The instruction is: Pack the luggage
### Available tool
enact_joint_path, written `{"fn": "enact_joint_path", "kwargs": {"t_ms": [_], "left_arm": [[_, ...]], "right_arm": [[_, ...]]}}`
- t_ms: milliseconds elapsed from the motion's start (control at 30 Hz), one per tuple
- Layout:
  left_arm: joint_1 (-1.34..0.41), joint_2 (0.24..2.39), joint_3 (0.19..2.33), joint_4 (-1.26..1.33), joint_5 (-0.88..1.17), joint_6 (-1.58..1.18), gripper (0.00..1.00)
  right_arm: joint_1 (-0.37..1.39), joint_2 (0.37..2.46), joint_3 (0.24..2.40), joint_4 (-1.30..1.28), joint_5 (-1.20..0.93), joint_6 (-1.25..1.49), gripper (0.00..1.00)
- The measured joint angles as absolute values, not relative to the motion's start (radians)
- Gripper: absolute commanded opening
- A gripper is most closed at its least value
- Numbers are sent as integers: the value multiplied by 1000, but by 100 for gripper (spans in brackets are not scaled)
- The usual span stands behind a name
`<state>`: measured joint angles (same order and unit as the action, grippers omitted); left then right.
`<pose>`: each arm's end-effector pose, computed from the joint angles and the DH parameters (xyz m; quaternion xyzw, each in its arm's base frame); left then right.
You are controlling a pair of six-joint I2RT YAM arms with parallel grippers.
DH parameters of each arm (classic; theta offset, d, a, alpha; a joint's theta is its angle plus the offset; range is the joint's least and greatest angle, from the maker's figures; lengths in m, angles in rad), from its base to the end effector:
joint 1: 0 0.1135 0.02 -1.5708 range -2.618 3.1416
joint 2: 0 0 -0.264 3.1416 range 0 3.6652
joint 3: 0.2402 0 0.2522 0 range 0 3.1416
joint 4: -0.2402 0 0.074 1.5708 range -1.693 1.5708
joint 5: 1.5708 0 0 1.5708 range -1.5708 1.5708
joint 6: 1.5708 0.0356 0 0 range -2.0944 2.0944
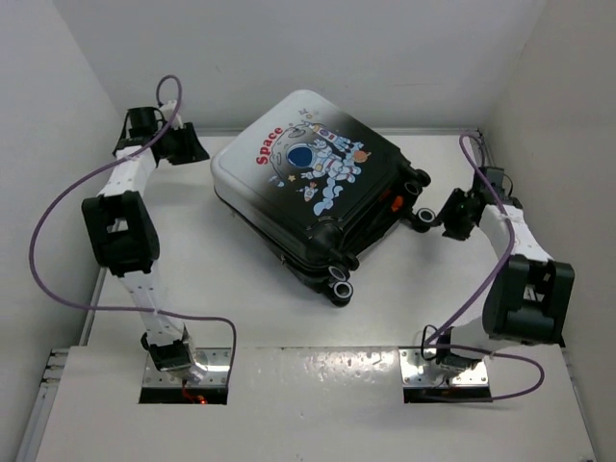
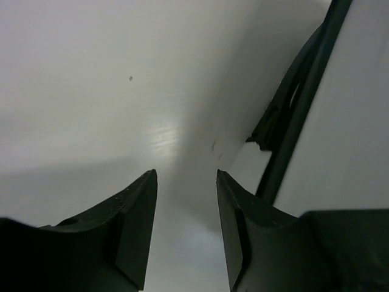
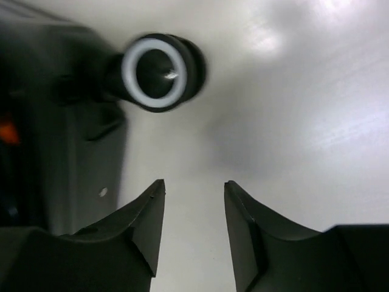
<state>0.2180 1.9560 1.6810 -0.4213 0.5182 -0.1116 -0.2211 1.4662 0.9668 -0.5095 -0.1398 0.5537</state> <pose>0.4449 0.0805 0.2821 -0.0366 0.8816 -0.2100 0.4211 0.2883 -0.0597 0.2190 0.3442 0.8947 0.1120 0.2617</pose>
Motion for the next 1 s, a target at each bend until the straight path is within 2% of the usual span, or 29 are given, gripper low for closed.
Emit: {"fn": "enact_joint_path", "kwargs": {"t_ms": [133, 333, 433, 700, 833, 867, 933, 1000], "left_arm": [[149, 2125, 1785, -381, 566, -98, 49], [80, 2162, 1760, -241, 701, -43, 47], [78, 2094, 1653, -176, 744, 25, 47], [77, 1724, 1205, -187, 756, 205, 47], [77, 1571, 1068, -261, 736, 252, 54], [77, 1541, 1044, -279, 726, 257, 58], [78, 1510, 1022, -303, 710, 260, 61], [84, 1496, 1011, -306, 689, 251, 72]], "right_arm": [[-213, 1552, 957, -524, -98, 610, 44], [-170, 1778, 1006, -404, -163, 674, 52], [-134, 1894, 1097, -371, -220, 709, 52], [-89, 2101, 1380, -300, -239, 722, 52], [-44, 2191, 1521, -213, -262, 733, 54], [-33, 2193, 1529, -186, -262, 736, 54], [-22, 2182, 1527, -146, -262, 741, 55], [-19, 2148, 1489, -114, -255, 740, 56]]}}
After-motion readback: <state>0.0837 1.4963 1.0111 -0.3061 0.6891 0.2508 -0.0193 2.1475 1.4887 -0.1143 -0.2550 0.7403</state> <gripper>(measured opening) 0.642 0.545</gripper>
